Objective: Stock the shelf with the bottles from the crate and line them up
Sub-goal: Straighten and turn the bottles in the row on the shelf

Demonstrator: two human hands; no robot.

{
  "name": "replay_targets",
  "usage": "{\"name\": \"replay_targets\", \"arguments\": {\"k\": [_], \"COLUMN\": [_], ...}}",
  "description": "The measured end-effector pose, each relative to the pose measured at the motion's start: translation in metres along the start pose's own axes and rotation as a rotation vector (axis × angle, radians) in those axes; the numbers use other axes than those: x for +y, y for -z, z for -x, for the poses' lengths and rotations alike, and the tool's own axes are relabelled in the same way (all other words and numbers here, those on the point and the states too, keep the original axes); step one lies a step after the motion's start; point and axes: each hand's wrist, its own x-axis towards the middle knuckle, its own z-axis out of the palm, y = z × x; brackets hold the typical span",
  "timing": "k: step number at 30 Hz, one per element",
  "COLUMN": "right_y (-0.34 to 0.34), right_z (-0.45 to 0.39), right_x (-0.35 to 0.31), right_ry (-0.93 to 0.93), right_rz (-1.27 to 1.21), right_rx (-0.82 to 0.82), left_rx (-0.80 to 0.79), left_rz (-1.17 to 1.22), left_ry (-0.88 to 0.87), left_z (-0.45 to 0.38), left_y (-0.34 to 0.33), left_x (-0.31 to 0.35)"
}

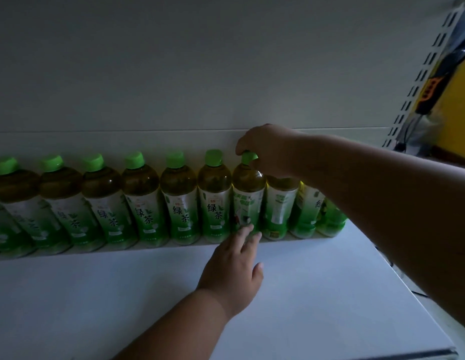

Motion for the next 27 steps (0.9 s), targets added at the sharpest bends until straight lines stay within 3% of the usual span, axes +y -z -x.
{"name": "replay_targets", "arguments": {"k": [10,21,27], "right_y": [0.012,0.011,0.014], "right_z": [-0.010,-0.013,0.000], "right_x": [-0.012,-0.022,-0.007], "right_ry": [-0.051,-0.226,-0.077], "right_rz": [0.096,0.058,-0.001], "right_rx": [-0.032,-0.029,-0.053], "left_rx": [0.060,-0.022,-0.122], "left_rz": [0.013,-0.019,-0.061], "left_ry": [0.001,0.013,0.085], "left_z": [0.008,0.007,0.004], "left_y": [-0.016,-0.015,-0.014], "left_x": [-0.003,-0.003,0.001]}}
